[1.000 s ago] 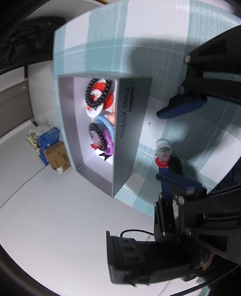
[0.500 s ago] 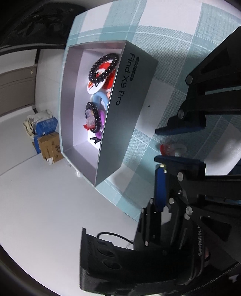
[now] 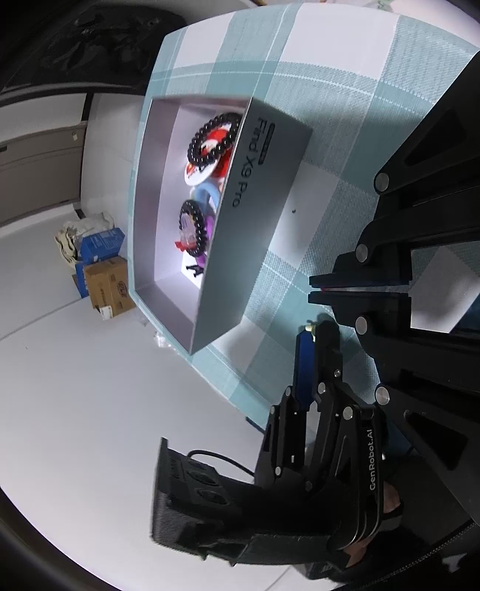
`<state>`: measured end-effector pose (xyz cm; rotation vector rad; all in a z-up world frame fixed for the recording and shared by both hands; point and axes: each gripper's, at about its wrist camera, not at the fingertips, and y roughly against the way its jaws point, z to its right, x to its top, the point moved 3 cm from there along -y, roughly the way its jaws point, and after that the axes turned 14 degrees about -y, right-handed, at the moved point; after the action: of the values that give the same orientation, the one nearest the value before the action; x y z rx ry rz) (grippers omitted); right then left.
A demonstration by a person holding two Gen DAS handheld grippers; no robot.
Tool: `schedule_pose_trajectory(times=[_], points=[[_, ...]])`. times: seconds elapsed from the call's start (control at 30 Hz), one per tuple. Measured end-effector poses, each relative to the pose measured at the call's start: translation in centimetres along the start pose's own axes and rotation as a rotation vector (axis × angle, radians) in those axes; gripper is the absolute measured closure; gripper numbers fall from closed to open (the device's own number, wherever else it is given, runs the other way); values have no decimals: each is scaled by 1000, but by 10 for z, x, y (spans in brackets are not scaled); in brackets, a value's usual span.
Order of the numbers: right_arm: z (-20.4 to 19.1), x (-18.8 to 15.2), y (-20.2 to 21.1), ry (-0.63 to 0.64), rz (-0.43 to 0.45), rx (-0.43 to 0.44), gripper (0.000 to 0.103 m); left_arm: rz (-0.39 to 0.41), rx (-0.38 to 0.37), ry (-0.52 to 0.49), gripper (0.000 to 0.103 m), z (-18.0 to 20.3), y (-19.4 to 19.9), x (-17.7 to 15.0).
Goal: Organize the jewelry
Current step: 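Grasp the red-capped clear charm with the right tool while the left holds the yellow charm, then lower both charms into the silver box and open both tools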
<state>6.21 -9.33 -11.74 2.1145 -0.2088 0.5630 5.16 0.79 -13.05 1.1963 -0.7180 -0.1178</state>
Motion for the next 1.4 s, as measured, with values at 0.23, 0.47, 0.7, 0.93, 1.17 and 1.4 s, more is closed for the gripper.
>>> schedule_pose_trajectory(times=[0.23, 0.47, 0.7, 0.93, 1.17, 1.4], points=[[8, 1, 13, -59, 30, 20, 98, 97, -3, 115, 93, -22, 21, 2], [-3, -7, 0, 1, -17, -8, 64, 246, 10, 149, 93, -29, 51, 7], [-16, -15, -16, 109, -33, -94, 65, 290, 16, 169, 93, -34, 55, 12], [-18, -12, -23, 150, -22, -123, 87, 327, 15, 193, 93, -38, 62, 12], [-18, 2, -4, 121, 56, -115, 87, 357, 9, 213, 93, -40, 65, 16], [-19, 21, 15, 74, 122, -59, 87, 356, -7, 218, 93, -37, 61, 26]])
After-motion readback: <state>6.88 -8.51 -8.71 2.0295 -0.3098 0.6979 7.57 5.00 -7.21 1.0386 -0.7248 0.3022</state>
